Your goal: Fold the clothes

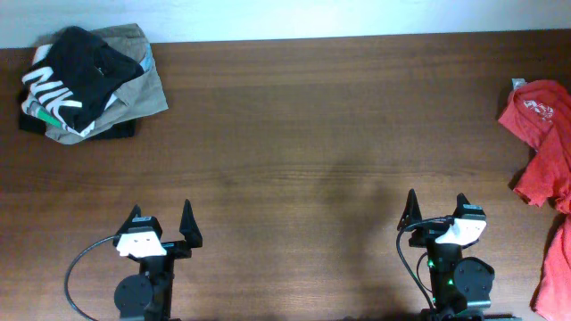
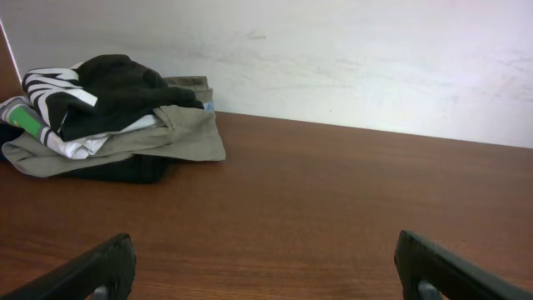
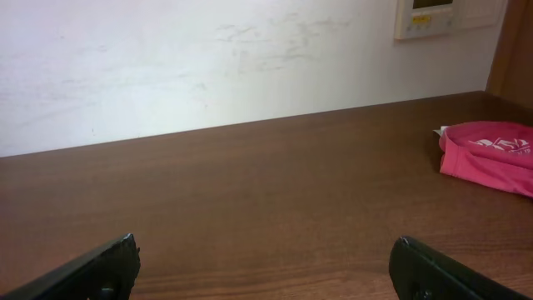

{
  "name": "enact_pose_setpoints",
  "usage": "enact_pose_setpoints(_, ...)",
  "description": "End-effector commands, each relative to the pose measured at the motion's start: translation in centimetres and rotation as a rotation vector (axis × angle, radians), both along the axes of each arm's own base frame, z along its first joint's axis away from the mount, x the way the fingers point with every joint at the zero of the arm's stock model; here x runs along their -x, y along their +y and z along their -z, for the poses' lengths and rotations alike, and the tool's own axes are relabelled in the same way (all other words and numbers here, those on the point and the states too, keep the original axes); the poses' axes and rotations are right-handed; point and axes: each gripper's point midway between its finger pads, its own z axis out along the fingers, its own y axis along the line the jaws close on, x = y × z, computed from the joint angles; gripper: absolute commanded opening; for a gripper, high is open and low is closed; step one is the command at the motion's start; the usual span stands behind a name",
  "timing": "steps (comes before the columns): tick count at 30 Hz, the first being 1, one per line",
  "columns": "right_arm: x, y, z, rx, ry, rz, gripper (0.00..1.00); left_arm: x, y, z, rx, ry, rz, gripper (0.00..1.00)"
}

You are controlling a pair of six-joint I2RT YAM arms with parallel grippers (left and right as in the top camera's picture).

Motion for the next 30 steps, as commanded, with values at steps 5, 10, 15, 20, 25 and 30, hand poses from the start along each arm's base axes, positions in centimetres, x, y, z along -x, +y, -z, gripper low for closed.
enact_pose_setpoints(5, 0.0, -0.1, 0.3, 0.0, 0.0, 0.002, 0.98, 0.0, 0.2, 0.3, 0.005, 0.005, -0.008, 0.99)
enact_pose_setpoints(10, 0.0, -0.1, 0.3, 0.0, 0.001, 0.002, 0.99, 0.0, 0.2, 0.3, 0.005, 0.005, -0.008, 0.99)
enact_pose_setpoints(15, 0.0, -0.1, 0.3, 0.0, 0.0, 0.002, 0.99, 0.0, 0.2, 0.3, 0.005, 0.005, -0.008, 0.99)
enact_pose_setpoints(20, 0.0, -0.1, 0.3, 0.0, 0.001, 0.002, 0.99, 0.0, 0.2, 0.3, 0.005, 0.005, -0.008, 0.99)
enact_pose_setpoints(25, 0.0, 3.0, -1.6, -0.256, -0.072, -0.164, 0.99, 0.0, 0.2, 0.3, 0.005, 0.005, -0.008, 0.99)
enact_pose_setpoints(30, 1.3, 5.8, -7.7, -0.531, -0.269, -0.383, 0.99, 0.0, 0.2, 0.3, 0.005, 0.005, -0.008, 0.99)
